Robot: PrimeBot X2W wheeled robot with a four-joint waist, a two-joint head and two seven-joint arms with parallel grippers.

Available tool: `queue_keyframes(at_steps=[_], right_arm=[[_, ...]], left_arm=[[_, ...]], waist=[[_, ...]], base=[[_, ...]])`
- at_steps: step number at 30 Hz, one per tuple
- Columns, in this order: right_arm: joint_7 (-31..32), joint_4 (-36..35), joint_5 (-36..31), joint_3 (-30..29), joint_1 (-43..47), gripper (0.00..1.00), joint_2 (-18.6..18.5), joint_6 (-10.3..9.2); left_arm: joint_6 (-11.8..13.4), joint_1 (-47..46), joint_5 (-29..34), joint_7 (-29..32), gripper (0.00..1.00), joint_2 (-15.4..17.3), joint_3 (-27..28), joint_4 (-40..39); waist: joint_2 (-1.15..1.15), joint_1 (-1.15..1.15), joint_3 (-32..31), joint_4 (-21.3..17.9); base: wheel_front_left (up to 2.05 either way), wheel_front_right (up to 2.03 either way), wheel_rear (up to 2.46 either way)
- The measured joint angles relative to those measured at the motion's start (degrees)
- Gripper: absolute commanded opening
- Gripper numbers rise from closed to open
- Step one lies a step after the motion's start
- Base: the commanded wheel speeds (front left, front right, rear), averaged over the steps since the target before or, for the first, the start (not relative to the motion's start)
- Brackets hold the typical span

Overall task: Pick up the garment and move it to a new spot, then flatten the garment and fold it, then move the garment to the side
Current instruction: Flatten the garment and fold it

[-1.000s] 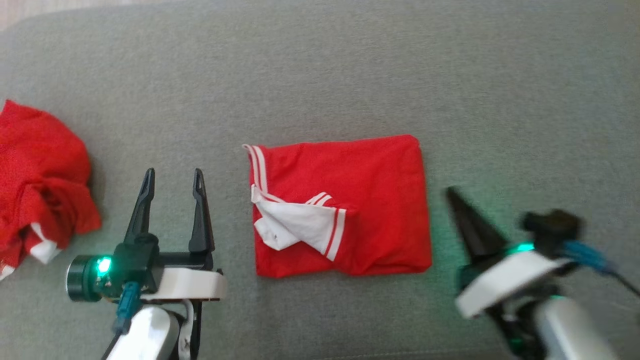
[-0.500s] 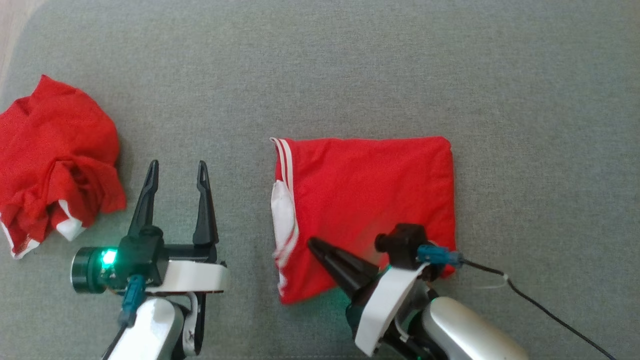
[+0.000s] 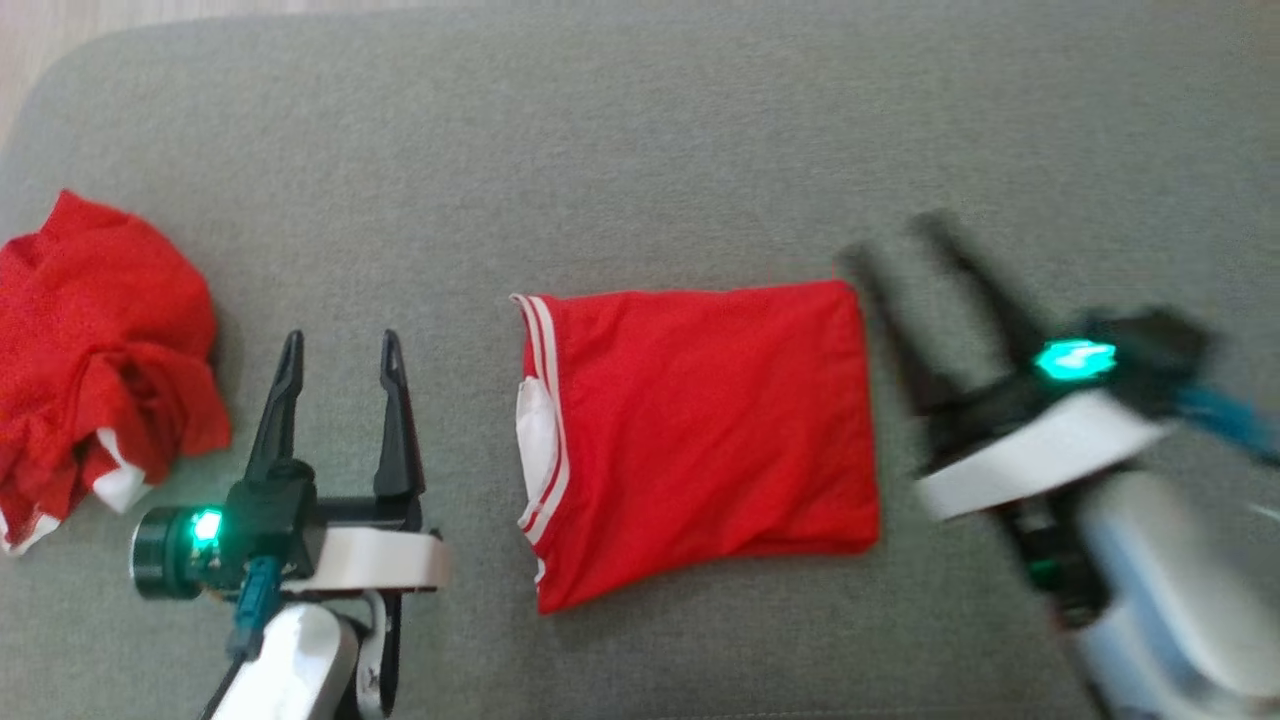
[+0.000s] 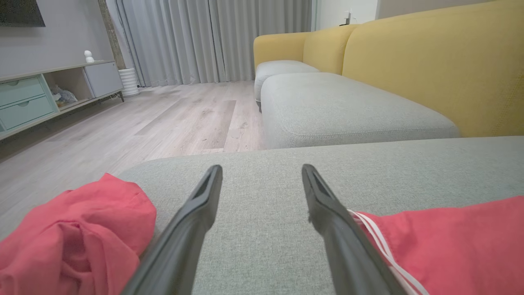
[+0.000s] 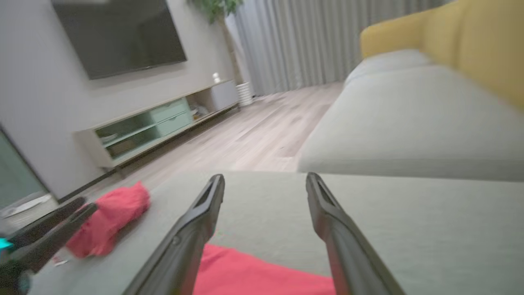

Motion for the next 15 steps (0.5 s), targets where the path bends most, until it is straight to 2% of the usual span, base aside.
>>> queue_keyframes(at_steps=[4, 7, 11, 15], right_arm=[[0.7, -3.1, -3.6, -12.9, 5.1, 1.00, 0.0, 0.00], [2.5, -5.8, -5.9, -19.2, 9.2, 1.00, 0.9, 0.00], [4.9, -9.5, -8.0, -23.3, 13.3, 1.00, 3.3, 0.00], [7.1, -12.1, -8.6, -24.4, 16.8, 1.00, 5.0, 0.00]], left_arm=[[0.5, 1.6, 0.0, 0.1, 1.00, 0.7, 0.4, -0.2], [0.9, 2.8, 0.0, 0.3, 1.00, 1.3, 0.5, -0.5], [1.4, 4.3, -0.7, 0.8, 1.00, 2.4, 0.8, -0.9], [1.6, 6.4, -0.7, 1.8, 1.00, 3.3, 0.9, -1.5]], waist=[[0.00, 0.00, -1.1, -1.2], [0.00, -0.01, -2.2, -1.8], [0.00, 0.00, -3.7, -2.5], [0.00, -0.01, -5.4, -3.1]], base=[[0.00, 0.00, 0.00], [0.00, 0.00, 0.00], [0.00, 0.00, 0.00], [0.00, 0.00, 0.00]])
